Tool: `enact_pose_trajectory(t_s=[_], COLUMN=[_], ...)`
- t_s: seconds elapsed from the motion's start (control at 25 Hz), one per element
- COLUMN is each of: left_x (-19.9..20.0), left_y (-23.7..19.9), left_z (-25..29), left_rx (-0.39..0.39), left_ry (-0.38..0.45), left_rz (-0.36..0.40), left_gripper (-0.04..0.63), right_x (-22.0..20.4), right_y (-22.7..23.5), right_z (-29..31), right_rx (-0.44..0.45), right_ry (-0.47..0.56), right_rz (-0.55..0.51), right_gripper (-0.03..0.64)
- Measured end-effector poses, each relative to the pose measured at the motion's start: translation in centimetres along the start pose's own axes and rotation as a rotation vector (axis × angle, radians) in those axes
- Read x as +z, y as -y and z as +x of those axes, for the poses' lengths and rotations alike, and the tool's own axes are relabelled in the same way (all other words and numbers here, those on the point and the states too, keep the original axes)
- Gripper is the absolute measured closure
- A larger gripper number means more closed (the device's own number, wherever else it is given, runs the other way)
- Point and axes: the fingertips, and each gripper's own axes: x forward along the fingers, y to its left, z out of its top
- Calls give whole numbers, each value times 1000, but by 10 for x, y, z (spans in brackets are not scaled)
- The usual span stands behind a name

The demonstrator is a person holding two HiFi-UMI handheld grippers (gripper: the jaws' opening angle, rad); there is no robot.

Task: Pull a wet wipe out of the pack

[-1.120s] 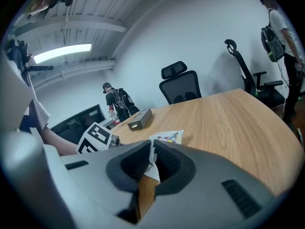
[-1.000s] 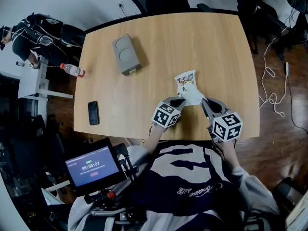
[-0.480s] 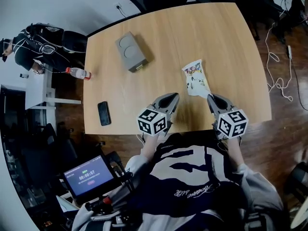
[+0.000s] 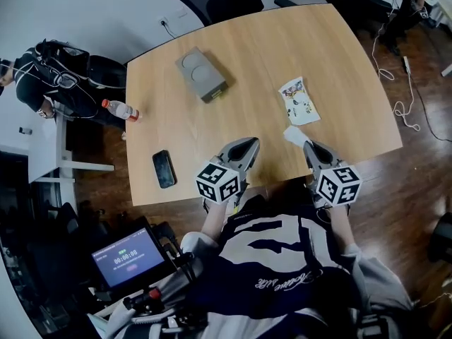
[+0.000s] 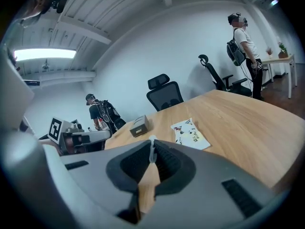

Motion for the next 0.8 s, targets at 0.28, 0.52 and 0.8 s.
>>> enact_pose_trajectory(t_s=[0.28,0.52,0.8], left_x=[-21,-42,-65], left_y=[6,34,65], left_z=[-58,-88,-116], left_rx=[-95,-170,-175], left_ry=[12,15,26], left_rz=[-19,-56,-67], left_gripper=[592,592,592], right_x=[-43,-67,-90], right_y=[-61,-89,-100], right_z=[-28,-70,-99], right_rx=[-77,-162,-167], right_ry=[49,56,58], right_rz=[48,39,50], right_gripper=[606,606,606])
